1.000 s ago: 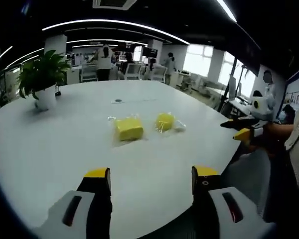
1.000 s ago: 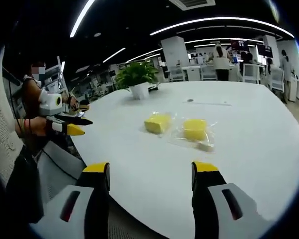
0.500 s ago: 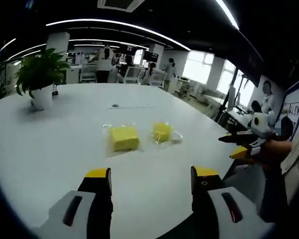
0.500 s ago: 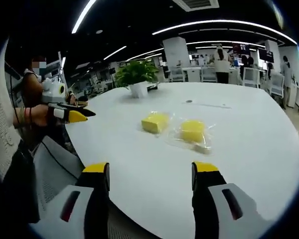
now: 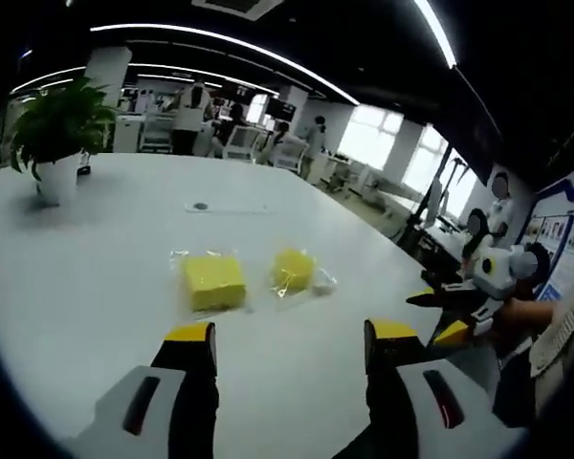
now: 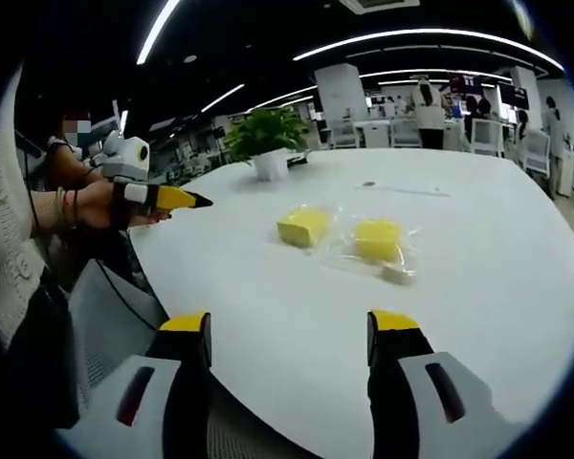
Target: Compare the silicone blocks by pressing each to a similar depth, holding the contact briefly, and releasing to observe deformation and rebound differences across the visible hardness samples.
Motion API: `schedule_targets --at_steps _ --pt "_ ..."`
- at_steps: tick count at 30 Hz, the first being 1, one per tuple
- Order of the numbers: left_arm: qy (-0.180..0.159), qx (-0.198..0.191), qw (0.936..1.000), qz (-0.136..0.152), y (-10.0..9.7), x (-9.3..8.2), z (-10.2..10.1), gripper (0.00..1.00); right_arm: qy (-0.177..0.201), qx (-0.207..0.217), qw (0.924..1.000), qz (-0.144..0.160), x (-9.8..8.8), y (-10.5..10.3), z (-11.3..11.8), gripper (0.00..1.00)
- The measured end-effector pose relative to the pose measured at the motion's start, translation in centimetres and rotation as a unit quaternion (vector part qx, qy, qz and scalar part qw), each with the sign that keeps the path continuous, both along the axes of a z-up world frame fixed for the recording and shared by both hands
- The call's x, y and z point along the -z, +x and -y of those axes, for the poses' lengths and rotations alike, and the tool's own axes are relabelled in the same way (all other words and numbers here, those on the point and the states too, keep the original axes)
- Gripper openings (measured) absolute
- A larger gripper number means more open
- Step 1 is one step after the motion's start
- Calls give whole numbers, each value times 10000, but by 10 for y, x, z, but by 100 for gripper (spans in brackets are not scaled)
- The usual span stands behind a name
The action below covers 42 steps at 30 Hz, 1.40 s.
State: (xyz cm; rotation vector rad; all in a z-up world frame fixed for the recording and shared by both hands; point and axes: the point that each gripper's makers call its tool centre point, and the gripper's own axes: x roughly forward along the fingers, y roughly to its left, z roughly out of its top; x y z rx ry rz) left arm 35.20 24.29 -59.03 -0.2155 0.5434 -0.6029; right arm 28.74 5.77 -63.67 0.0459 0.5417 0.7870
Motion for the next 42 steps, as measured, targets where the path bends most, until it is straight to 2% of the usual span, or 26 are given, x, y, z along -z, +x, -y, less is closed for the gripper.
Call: schedule_targets --at_steps 4,10,14,18,23,26,31,39,42 --pt "195 195 9996 111 12 -4 11 62 -16 -81 10000 -53 4 -2 -1 59" --pt "-12 302 9995 53 34 -6 31 61 21 -20 10000 -80 5 4 0 59" --pt "-359 354 9987 -24 51 -9 47 62 17 -33 9999 -120 5 6 0 58" --pt "-371 358 9987 -40 69 -8 55 63 39 -19 10000 -76 3 11 3 58" --pt "-343 412 9985 -93 91 1 63 62 -9 -35 9999 -118 3 16 7 57" --pt "-327 409 9983 -240 101 9 68 62 -47 -33 9999 -131 4 19 9 58" --pt "-507 262 9971 -500 123 19 77 60 -44 15 9998 -179 6 25 11 58" --pt "-749 196 9937 -807 146 32 92 58 -76 73 9995 -288 12 29 18 57" --pt "-645 241 9940 -845 148 37 98 58 -104 107 9992 -363 17 29 21 57"
